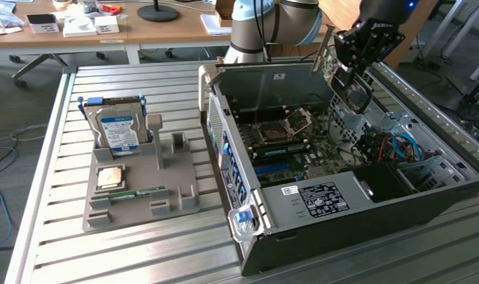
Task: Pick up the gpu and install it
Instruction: 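Insert the gpu into the slot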
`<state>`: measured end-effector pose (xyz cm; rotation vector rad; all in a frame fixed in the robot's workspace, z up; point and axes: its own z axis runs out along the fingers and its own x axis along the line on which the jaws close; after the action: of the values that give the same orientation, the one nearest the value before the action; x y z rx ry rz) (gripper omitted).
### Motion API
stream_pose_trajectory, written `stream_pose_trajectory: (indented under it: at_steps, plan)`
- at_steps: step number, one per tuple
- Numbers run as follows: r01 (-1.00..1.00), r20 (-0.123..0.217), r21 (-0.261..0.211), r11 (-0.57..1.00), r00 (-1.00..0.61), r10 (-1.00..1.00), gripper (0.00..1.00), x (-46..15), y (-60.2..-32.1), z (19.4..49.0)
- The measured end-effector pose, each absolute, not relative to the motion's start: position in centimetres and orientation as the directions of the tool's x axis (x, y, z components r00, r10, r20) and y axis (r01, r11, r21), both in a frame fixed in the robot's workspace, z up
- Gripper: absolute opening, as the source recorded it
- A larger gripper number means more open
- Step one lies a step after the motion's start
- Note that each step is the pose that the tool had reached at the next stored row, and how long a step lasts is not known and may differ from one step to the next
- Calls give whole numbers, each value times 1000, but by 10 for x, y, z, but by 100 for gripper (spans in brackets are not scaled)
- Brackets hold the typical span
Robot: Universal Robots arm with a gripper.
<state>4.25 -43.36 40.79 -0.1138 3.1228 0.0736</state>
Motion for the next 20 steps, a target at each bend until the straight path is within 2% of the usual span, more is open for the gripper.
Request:
stream_pose_trajectory:
  at_steps: [20]
  plan:
    - [-423,-18,47,905,-906,-423,27,42,-434,406]
